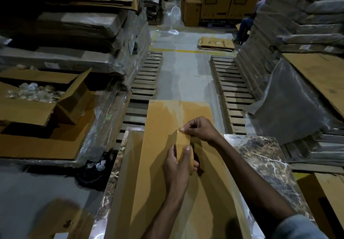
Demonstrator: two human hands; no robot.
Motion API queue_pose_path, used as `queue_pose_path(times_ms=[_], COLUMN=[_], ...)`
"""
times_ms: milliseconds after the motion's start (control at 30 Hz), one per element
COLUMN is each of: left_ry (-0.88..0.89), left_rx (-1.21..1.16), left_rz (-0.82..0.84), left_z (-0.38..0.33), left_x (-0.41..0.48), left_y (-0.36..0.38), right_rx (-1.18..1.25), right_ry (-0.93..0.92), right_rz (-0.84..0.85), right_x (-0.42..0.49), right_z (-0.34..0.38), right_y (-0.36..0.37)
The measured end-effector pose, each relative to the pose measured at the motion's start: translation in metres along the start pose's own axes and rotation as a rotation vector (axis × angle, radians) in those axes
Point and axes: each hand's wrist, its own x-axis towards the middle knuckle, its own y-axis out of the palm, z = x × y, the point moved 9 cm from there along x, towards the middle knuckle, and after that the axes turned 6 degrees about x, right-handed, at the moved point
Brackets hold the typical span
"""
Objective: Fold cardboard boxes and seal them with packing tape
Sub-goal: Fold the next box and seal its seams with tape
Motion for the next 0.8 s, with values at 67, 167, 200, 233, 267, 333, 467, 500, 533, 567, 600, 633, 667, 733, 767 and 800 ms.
queue_pose_path(times_ms=[67,167,200,233,267,333,467,500,533,567,600,633,667,733,767,800], left_ry=[0.006,0.023,0.024,0.020,0.012,-0.012,-0.020,-0.026,-0.036,-0.044,-0.053,-0.059,-0.064,-0.080,-0.090,-0.097], left_rx=[-0.007,-0.007,-0.009,-0.008,-0.016,-0.030,-0.027,-0.031,-0.038,-0.043,-0.051,-0.059,-0.065,-0.069,-0.068,-0.065], left_rz=[0.002,0.000,-0.006,-0.018,-0.035,-0.061,-0.069,-0.072,-0.079,-0.092,-0.105,-0.114,-0.118,-0.109,-0.101,-0.092], left_z=[-0.013,-0.022,-0.024,-0.024,-0.025,-0.027,-0.031,-0.030,-0.030,-0.029,-0.029,-0.028,-0.029,-0.028,-0.027,-0.027], left_x=[0.013,0.023,0.023,0.024,0.024,0.027,0.027,0.026,0.026,0.026,0.027,0.028,0.030,0.031,0.031,0.031], left_y=[0.005,0.010,0.011,0.011,0.010,0.010,0.015,0.017,0.017,0.017,0.016,0.015,0.015,0.018,0.019,0.020], right_rx=[-0.012,-0.038,-0.057,-0.081,-0.101,-0.125,-0.137,-0.135,-0.140,-0.152,-0.169,-0.188,-0.204,-0.202,-0.190,-0.179], right_ry=[-0.009,-0.012,-0.020,-0.028,-0.038,-0.062,-0.065,-0.066,-0.071,-0.081,-0.093,-0.104,-0.114,-0.118,-0.113,-0.105], right_rz=[-0.059,-0.152,-0.142,-0.124,-0.106,-0.083,-0.127,-0.124,-0.107,-0.083,-0.054,-0.026,-0.007,-0.006,-0.020,-0.031], right_x=[0.026,0.068,0.082,0.094,0.106,0.126,0.167,0.177,0.186,0.194,0.201,0.207,0.212,0.221,0.225,0.228], right_z=[0.000,-0.004,-0.005,-0.005,-0.005,-0.002,-0.002,-0.003,-0.003,-0.002,-0.001,0.000,0.001,0.000,-0.001,-0.002], right_y=[-0.012,-0.040,-0.045,-0.047,-0.047,-0.046,-0.055,-0.057,-0.056,-0.053,-0.049,-0.045,-0.041,-0.039,-0.041,-0.042])
